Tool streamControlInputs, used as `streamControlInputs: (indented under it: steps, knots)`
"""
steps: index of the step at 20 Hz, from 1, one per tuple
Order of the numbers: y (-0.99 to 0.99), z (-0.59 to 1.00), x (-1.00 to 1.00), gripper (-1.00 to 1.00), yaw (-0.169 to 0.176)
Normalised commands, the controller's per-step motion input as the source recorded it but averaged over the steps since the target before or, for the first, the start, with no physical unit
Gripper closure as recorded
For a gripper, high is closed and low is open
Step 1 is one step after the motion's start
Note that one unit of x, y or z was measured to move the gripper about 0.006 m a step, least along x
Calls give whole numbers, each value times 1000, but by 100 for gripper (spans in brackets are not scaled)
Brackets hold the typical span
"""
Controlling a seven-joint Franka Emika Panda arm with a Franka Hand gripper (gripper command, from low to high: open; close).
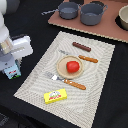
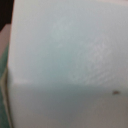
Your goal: Interact with the objects in diverse but meaningful ways.
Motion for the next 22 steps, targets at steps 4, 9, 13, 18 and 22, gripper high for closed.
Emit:
streamControlInputs:
  steps: [4,9,13,18,22]
  knots:
    - [346,887,794,100,0]
    - [416,866,766,100,0]
    - [605,624,598,100,17]
    - [834,201,269,100,53]
    - [829,0,69,100,19]
